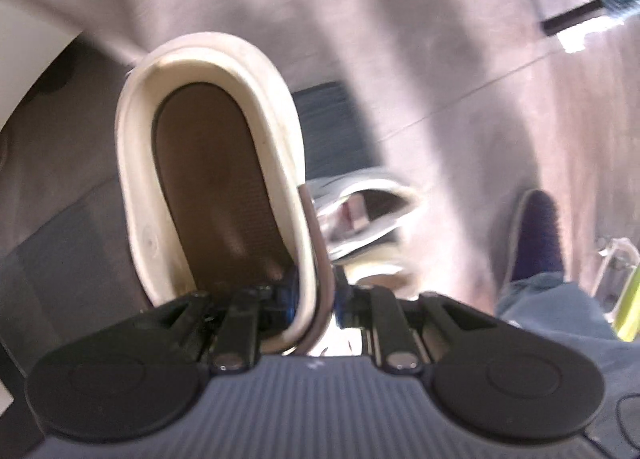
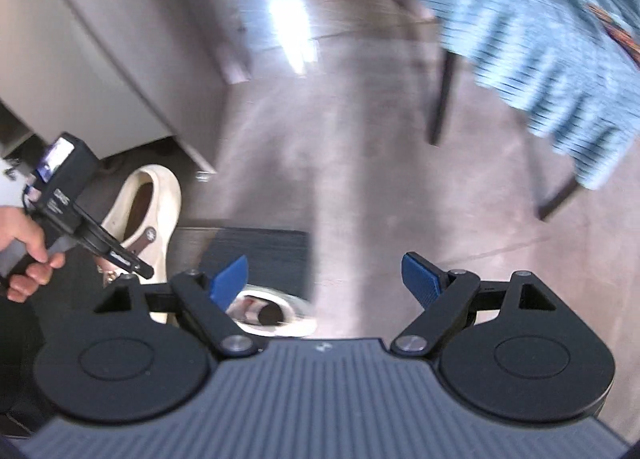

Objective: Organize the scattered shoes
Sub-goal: 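Lift the clog with the left gripper and carry it away from the cabinet, then lower the clog onto the floor with the left gripper and open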

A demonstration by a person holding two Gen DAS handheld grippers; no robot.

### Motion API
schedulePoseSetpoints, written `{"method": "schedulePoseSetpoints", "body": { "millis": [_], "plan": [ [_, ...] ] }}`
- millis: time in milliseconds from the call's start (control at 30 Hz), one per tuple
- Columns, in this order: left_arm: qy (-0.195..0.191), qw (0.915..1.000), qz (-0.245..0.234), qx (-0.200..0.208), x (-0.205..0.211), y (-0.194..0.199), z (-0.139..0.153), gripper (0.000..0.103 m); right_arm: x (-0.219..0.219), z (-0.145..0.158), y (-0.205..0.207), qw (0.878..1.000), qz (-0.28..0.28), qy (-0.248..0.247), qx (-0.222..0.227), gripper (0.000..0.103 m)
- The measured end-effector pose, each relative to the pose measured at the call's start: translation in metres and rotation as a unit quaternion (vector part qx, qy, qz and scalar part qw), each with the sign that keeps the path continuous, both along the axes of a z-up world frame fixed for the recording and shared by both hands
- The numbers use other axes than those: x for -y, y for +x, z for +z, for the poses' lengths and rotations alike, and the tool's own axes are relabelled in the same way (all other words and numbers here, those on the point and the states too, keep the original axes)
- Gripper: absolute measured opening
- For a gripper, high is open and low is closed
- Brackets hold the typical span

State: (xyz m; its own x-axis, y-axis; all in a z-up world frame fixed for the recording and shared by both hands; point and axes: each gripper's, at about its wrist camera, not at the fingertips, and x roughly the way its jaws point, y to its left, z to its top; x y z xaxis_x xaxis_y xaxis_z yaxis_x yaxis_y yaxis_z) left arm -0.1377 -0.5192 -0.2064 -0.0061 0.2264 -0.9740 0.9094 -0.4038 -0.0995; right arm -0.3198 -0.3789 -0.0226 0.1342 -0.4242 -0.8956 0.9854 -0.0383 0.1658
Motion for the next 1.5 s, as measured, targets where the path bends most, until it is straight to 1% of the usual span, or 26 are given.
{"method": "schedulePoseSetpoints", "body": {
  "millis": [67,100,167,200,233,267,367,467,533,600,767,800,867,900,1000,1067,1100,1133,1200,1233,1267,1300,1333,1367,1433,1500],
  "plan": [
    [0.008,0.9999,0.002,-0.008,0.001,-0.04,-0.009,0.018,-0.004,-0.006,-0.031,1.0,-0.016,0.007,-0.005,0.086],
    [0.008,0.9999,0.002,-0.008,0.002,-0.043,-0.01,0.018,-0.006,-0.007,-0.041,1.0,-0.019,0.008,-0.006,0.086],
    [0.022,0.9995,-0.005,-0.021,-0.001,-0.096,-0.028,0.018,-0.012,-0.01,-0.07,1.0,-0.027,0.01,-0.007,0.086],
    [0.025,0.9994,-0.006,-0.021,-0.003,-0.108,-0.037,0.018,-0.015,-0.013,-0.082,0.999,-0.032,0.012,-0.007,0.086],
    [0.031,0.9993,-0.009,-0.021,-0.004,-0.135,-0.051,0.018,-0.017,-0.016,-0.095,0.999,-0.04,0.017,-0.006,0.086],
    [0.033,0.9991,-0.014,-0.021,-0.006,-0.153,-0.062,0.018,-0.019,-0.019,-0.108,0.999,-0.047,0.021,-0.005,0.086],
    [0.043,0.9988,-0.017,-0.014,-0.009,-0.199,-0.1,0.018,-0.028,-0.032,-0.142,0.997,-0.068,0.032,-0.003,0.086],
    [0.07,0.9975,-0.009,0.005,-0.016,-0.228,-0.143,0.019,-0.039,-0.05,-0.177,0.995,-0.091,0.043,0.0,0.086],
    [0.074,0.9971,-0.017,0.008,-0.019,-0.245,-0.163,0.019,-0.043,-0.059,-0.191,0.993,-0.103,0.053,0.006,0.086],
    [0.076,0.9967,-0.024,0.012,-0.023,-0.259,-0.184,0.019,-0.046,-0.075,-0.209,0.991,-0.115,0.061,0.023,0.086],
    [0.066,0.9965,-0.027,0.043,-0.023,-0.278,-0.236,0.019,-0.044,-0.104,-0.231,0.993,-0.094,0.058,0.028,0.086],
    [0.066,0.9965,-0.027,0.045,-0.022,-0.276,-0.237,0.019,-0.044,-0.111,-0.237,0.993,-0.095,0.06,0.027,0.086],
    [0.065,0.9961,-0.023,0.056,-0.019,-0.279,-0.255,0.021,-0.048,-0.126,-0.251,0.992,-0.107,0.067,0.027,0.086],
    [0.056,0.9966,-0.023,0.056,-0.017,-0.281,-0.258,0.02,-0.05,-0.131,-0.256,0.991,-0.113,0.071,0.027,0.086],
    [0.064,0.9958,0.0,0.066,-0.013,-0.281,-0.263,0.021,-0.057,-0.134,-0.263,0.989,-0.121,0.079,0.027,0.086],
    [0.059,0.9955,-0.023,0.07,-0.017,-0.282,-0.259,0.032,-0.059,-0.134,-0.268,0.988,-0.123,0.084,0.029,0.086],
    [0.054,0.9955,-0.021,0.074,-0.017,-0.28,-0.253,0.038,-0.06,-0.133,-0.271,0.988,-0.124,0.084,0.03,0.086],
    [0.05,0.9955,-0.018,0.079,-0.018,-0.277,-0.247,0.048,-0.061,-0.129,-0.274,0.988,-0.124,0.082,0.031,0.086],
    [0.043,0.9957,-0.012,0.081,-0.018,-0.273,-0.235,0.05,-0.06,-0.123,-0.278,0.989,-0.121,0.074,0.034,0.086],
    [0.038,0.9964,-0.004,0.076,-0.018,-0.271,-0.22,0.051,-0.058,-0.12,-0.28,0.99,-0.118,0.069,0.036,0.086],
    [0.033,0.9969,-0.002,0.072,-0.018,-0.27,-0.207,0.054,-0.055,-0.115,-0.282,0.991,-0.109,0.062,0.039,0.086],
    [0.028,0.9972,0.0,0.069,-0.019,-0.269,-0.195,0.062,-0.052,-0.111,-0.283,0.993,-0.098,0.054,0.043,0.086],
    [0.019,0.9977,0.006,0.065,-0.02,-0.266,-0.176,0.076,-0.049,-0.108,-0.284,0.994,-0.087,0.047,0.048,0.086],
    [0.015,0.9981,0.016,0.058,-0.022,-0.261,-0.159,0.08,-0.046,-0.107,-0.286,0.995,-0.075,0.041,0.054,0.086],
    [0.014,0.9982,0.035,0.047,-0.026,-0.253,-0.131,0.08,-0.039,-0.106,-0.288,0.996,-0.046,0.03,0.069,0.086],
    [0.013,0.9972,0.056,0.047,-0.032,-0.241,-0.099,0.08,-0.03,-0.105,-0.292,0.996,0.01,0.02,0.092,0.086]
  ]
}}
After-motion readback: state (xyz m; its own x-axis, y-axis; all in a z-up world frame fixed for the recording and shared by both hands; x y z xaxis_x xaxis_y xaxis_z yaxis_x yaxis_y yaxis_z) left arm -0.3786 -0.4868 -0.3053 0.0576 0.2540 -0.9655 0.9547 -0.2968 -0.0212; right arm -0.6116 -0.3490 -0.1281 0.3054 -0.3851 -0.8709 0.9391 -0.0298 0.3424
